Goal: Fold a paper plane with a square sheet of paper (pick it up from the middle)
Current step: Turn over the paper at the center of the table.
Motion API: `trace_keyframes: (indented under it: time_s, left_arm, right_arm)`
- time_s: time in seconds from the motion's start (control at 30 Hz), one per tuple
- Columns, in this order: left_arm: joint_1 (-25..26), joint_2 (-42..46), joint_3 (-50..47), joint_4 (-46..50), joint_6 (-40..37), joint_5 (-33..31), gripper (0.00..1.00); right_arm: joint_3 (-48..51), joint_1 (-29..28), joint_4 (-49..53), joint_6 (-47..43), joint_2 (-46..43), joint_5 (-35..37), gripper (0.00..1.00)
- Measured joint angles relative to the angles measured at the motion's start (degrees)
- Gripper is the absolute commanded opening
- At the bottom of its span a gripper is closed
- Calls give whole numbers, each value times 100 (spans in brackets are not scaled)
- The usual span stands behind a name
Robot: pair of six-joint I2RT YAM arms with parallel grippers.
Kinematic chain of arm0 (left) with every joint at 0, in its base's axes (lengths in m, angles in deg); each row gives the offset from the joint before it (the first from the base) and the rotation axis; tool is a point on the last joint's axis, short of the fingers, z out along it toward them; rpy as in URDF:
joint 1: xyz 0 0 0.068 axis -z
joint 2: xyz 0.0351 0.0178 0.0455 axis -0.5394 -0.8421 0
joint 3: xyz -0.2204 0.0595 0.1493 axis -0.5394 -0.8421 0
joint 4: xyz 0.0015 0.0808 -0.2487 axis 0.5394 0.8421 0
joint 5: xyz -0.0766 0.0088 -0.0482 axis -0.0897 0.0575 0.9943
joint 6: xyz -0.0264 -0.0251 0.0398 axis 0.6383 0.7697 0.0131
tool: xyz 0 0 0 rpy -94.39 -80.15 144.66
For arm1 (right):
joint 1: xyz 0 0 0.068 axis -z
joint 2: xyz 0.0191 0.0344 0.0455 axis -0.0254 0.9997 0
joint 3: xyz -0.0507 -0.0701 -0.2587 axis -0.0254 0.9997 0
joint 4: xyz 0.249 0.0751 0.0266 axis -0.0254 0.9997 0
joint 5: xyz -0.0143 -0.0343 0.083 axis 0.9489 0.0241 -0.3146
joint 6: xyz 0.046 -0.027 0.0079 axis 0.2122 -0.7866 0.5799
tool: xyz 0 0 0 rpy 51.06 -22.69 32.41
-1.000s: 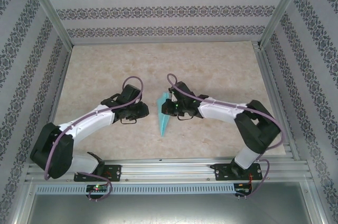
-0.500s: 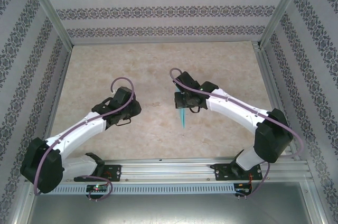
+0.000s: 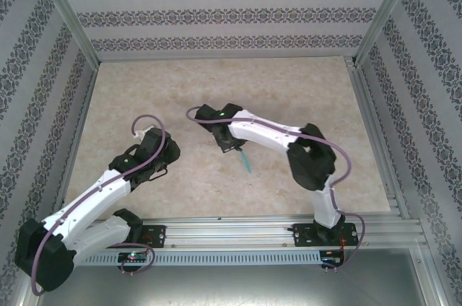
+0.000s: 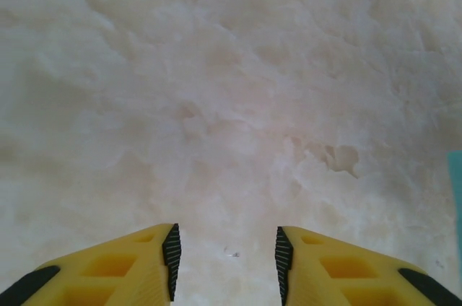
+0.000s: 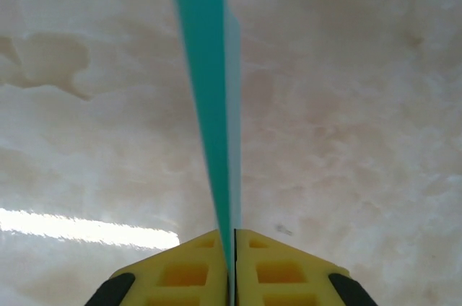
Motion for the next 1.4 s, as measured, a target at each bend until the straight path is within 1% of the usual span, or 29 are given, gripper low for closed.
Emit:
trace_keyframes:
  time_s: [0.17,0.3,0.37,0.47,0.63,0.8,0.93,1.03,1.13,1.17,1.23,1.27,1.3,1.33,1.4]
  left_arm:
    - [-11,533,-155,192,72,-229,48]
    - [-37,734,-192,295,90,-339,49]
    - [-37,741,-199,315,90,-345,50]
    - [-37,719,-223,326,90,-341,50]
    - [-37,472,-223,326,87,-282,51]
    - [-37,122,-210,313,83,-103,52]
    - [-37,-210,-131,308,63,81,52]
    - [-37,-426,-57,284,59,223,52]
    - [-37,-546,-22,284,55,330,52]
    - [-37,-564,-17,284,52,350,52]
    - [-37,-584,-7,282,42,400,52]
    - [-37,-592,0,282,39,433,52]
    - [-37,-610,7,280,37,463,52]
    - [-37,-640,22,275,35,487,52]
    - [-37,-721,50,267,17,546,52]
  right_arm:
    - [-608,-188,155,42,778,-131,15]
    - [-684,-234,15,83,960,-625,21]
    - [-682,-234,-149,98,970,-1001,26]
    - [-621,-232,-577,153,949,-1611,40]
    - [55,-177,-1539,251,629,-2664,57]
    - [1270,81,-2699,490,-302,-3622,66]
    - [2013,457,-3665,654,-1040,-4406,66]
    - [2243,654,-4205,691,-1193,-4833,65]
    - [2365,708,-4461,702,-1193,-5060,64]
    - [2393,708,-4524,715,-1193,-5090,62]
    - [2417,730,-4605,774,-1165,-5152,51]
    - [2420,745,-4671,815,-1137,-5195,44]
    - [2424,765,-4760,844,-1097,-5243,35]
    - [2428,789,-4850,885,-1049,-5302,31]
    - [2450,826,-5023,981,-962,-5392,27]
